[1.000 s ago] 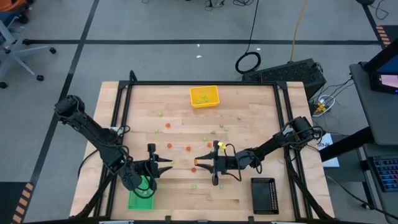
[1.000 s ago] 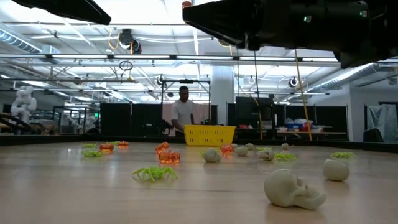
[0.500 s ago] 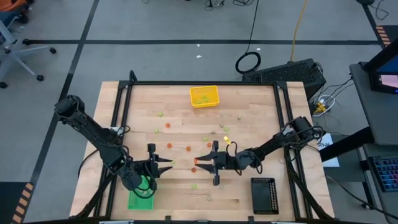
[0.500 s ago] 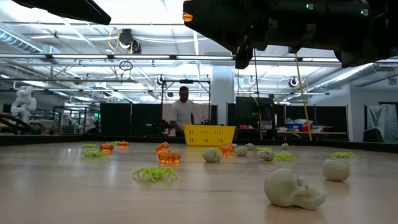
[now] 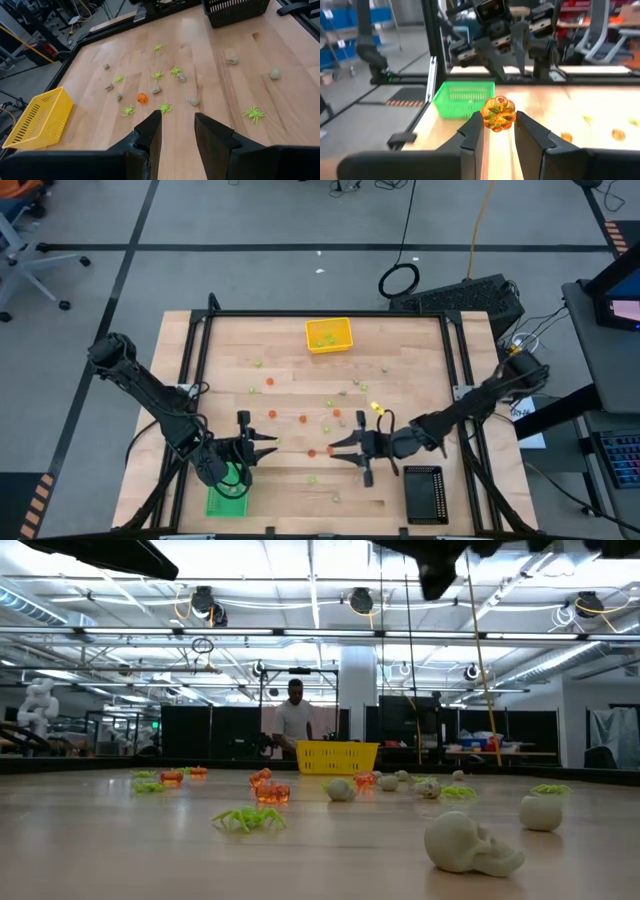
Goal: Sort Halloween decoration
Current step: Put the orange pumpkin toy into the black bin
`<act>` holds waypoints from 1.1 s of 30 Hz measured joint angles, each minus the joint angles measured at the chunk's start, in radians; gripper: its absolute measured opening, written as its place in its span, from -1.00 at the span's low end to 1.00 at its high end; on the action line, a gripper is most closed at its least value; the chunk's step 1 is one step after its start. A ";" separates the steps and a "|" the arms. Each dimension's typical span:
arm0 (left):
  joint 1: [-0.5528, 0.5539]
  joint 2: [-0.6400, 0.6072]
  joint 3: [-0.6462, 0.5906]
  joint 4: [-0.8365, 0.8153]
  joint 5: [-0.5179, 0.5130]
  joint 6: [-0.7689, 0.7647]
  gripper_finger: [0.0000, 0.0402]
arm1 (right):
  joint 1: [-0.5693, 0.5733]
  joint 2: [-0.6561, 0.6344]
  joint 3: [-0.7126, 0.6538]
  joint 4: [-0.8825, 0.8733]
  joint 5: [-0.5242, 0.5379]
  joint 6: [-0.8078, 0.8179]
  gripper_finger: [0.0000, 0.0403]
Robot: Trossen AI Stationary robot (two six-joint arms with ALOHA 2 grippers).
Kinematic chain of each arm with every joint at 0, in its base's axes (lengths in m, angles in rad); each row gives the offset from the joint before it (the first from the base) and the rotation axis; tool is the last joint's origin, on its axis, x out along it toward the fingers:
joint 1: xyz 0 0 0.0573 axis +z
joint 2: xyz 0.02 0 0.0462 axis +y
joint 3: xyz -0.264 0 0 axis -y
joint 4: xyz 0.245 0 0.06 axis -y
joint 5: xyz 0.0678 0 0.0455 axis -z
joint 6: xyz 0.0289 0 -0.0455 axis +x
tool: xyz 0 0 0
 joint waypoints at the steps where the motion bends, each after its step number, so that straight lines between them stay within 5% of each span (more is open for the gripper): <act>1: 0.000 0.000 0.000 0.000 0.000 0.000 -0.43 | 0.006 -0.030 0.000 -0.055 0.000 0.012 -0.65; 19: 0.000 0.000 0.000 0.000 0.000 0.000 -0.43 | 0.169 -0.504 0.000 -0.915 -0.006 0.452 -0.65; 33: 0.000 0.000 0.000 0.000 0.000 0.000 -0.43 | 0.333 -0.467 0.000 -1.269 -0.183 1.020 -0.65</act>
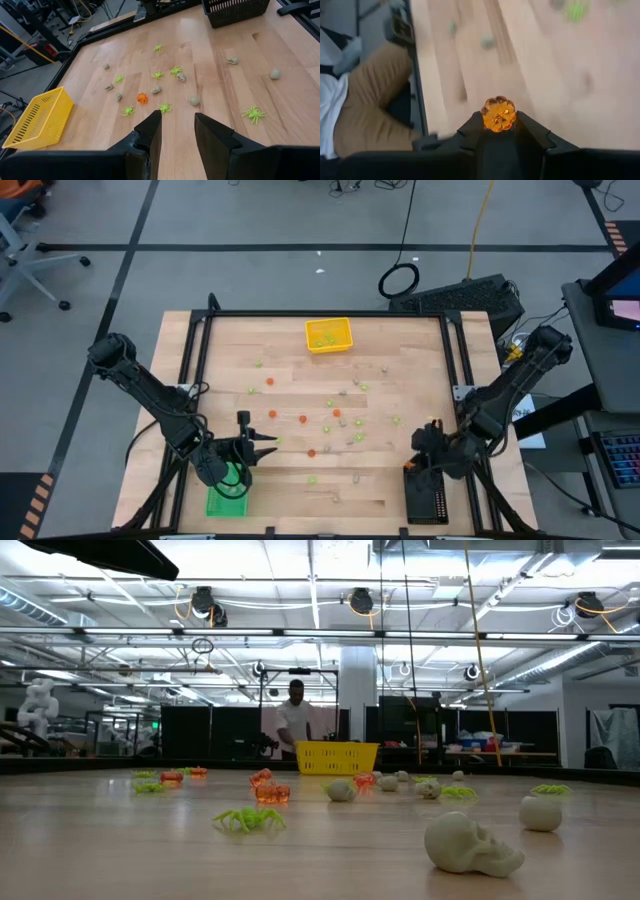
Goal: Sort Halloween decoration
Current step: Put the orange pumpkin toy into the black bin
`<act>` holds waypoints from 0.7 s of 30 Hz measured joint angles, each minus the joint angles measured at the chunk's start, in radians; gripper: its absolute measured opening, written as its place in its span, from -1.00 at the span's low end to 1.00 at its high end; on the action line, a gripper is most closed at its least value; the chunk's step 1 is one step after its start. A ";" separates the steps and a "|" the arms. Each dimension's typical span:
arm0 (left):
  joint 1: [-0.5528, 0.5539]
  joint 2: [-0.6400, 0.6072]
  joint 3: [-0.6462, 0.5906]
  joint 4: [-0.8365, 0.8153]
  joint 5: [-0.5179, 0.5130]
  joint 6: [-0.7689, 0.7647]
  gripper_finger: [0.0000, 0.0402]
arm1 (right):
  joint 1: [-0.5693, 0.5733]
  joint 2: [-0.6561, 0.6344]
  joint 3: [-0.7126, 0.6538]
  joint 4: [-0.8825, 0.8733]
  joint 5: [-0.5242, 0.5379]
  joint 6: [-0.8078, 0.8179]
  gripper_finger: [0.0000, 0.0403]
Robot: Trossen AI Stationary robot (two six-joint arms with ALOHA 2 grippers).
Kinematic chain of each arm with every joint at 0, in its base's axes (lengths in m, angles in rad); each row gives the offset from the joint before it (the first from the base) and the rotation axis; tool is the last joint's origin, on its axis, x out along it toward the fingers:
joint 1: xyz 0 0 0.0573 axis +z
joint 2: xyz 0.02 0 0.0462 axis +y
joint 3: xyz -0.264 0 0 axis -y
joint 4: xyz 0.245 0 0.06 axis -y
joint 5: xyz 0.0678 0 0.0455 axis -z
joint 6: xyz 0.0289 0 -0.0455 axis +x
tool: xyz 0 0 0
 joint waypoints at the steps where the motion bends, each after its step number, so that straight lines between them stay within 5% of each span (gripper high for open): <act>1: 0.000 0.000 0.000 0.000 0.000 0.000 -0.43 | 0.009 0.016 0.000 -0.007 -0.018 0.034 -0.65; 12: 0.000 0.000 0.000 0.000 0.000 0.000 -0.43 | 0.085 0.210 0.000 -0.002 -0.235 0.307 -0.65; 21: 0.001 0.000 0.000 0.005 0.000 -0.001 -0.43 | 0.105 0.295 0.000 0.024 -0.235 0.432 -0.58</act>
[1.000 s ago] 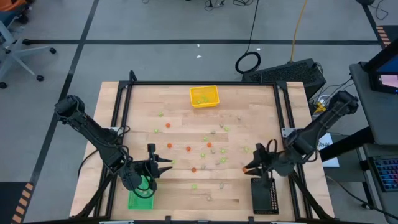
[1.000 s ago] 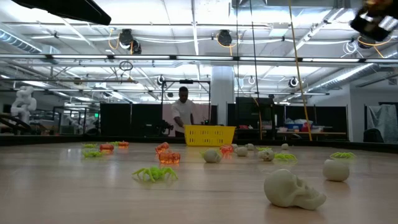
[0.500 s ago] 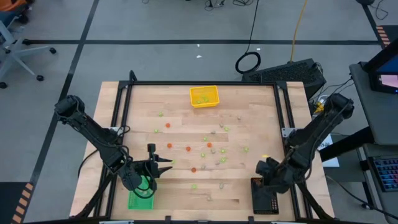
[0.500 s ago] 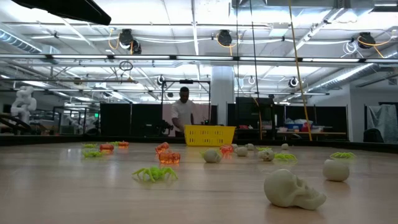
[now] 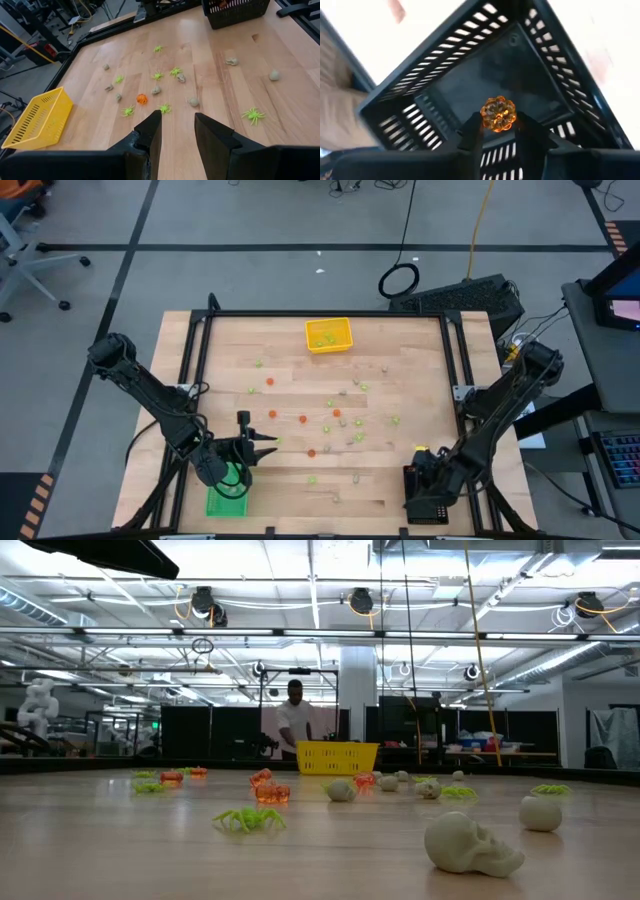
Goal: Sort Halloween decoration
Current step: Put the orange pumpkin toy into the black bin, then put the green spider toy into the yellow bin
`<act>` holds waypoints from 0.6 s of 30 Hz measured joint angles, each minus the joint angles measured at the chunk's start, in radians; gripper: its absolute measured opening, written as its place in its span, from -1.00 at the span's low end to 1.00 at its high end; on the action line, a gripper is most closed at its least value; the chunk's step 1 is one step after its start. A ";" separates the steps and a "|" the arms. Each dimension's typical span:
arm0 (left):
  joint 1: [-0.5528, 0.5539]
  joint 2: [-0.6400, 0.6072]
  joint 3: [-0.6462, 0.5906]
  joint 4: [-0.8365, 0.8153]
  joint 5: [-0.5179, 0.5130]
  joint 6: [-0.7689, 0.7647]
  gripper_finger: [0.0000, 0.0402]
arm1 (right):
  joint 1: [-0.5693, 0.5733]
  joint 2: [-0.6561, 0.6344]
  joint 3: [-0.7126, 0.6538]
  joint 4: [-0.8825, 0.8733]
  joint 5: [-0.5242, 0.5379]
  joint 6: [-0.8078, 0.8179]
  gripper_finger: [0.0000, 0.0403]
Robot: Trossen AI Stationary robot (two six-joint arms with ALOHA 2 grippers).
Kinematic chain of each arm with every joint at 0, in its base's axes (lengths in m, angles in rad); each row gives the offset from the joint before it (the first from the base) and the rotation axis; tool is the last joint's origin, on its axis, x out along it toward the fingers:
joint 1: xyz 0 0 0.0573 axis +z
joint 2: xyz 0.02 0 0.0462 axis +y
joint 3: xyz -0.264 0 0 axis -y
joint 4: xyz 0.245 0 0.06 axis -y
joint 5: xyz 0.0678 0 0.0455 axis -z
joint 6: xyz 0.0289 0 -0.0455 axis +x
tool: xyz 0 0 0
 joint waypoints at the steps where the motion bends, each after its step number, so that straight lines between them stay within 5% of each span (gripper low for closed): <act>1: 0.000 0.000 0.000 0.000 0.000 0.000 -0.43 | 0.000 0.009 0.000 0.000 0.000 0.007 -0.55; 13: 0.052 0.014 0.000 0.061 0.000 0.000 -0.43 | 0.000 0.010 0.048 -0.021 0.009 0.021 -0.28; 18: 0.108 0.066 0.001 0.106 0.027 0.000 -0.43 | 0.027 0.010 0.164 -0.073 0.148 -0.070 -0.33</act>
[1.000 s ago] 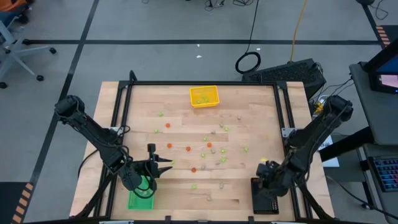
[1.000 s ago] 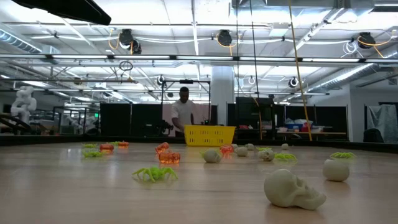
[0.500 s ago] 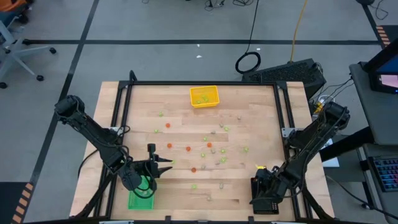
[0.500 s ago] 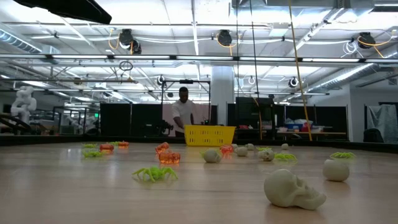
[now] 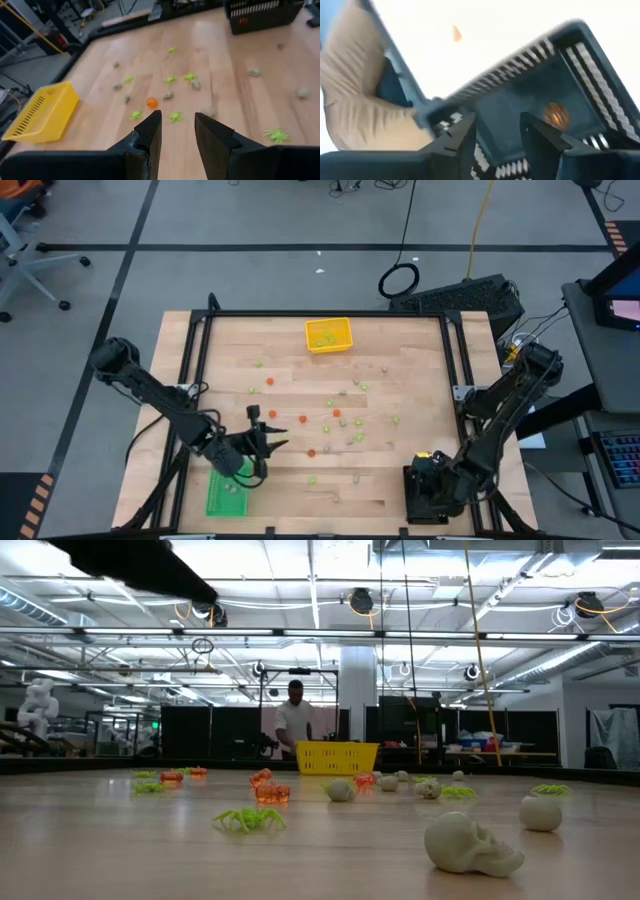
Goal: Sort Halloween decoration
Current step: Put the green spider toy into the yellow bin
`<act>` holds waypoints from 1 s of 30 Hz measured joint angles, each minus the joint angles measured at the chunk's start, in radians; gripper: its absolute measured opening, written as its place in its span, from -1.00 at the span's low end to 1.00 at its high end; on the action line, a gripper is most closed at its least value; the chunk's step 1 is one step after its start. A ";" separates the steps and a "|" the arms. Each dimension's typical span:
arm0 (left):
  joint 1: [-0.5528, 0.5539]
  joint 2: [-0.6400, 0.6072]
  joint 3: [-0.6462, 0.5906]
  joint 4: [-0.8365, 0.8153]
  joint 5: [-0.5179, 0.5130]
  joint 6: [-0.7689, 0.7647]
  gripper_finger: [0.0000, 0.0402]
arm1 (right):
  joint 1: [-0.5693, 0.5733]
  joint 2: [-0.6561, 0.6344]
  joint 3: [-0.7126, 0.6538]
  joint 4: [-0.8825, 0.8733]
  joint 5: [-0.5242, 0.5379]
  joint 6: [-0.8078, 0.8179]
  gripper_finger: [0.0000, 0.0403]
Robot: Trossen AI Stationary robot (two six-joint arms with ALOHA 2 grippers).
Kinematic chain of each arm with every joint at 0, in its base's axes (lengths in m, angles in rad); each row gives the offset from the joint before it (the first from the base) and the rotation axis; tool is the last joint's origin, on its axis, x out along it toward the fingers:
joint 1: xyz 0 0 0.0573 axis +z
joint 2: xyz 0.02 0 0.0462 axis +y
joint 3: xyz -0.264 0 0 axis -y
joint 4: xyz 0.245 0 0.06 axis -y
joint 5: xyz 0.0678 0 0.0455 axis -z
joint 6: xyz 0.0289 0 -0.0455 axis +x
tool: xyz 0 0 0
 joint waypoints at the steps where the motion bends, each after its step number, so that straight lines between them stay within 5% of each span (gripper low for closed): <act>1: 0.010 0.015 0.000 0.016 0.015 0.000 -0.43 | 0.006 0.000 0.027 -0.018 0.054 -0.032 -0.34; 7: 0.088 0.103 0.000 0.202 0.130 0.008 -0.43 | 0.014 0.008 0.097 -0.015 0.553 -0.334 -0.35; 10: 0.119 0.132 0.000 0.248 0.161 0.003 -0.43 | -0.019 0.042 0.096 0.017 0.663 -0.509 -0.36; 19: 0.178 0.148 0.000 0.277 0.160 0.002 -0.43 | -0.201 0.219 0.095 0.149 0.659 -0.834 -0.36; 30: 0.179 0.148 0.000 0.274 0.158 -0.001 -0.43 | -0.408 0.402 0.093 0.361 0.434 -1.141 -0.36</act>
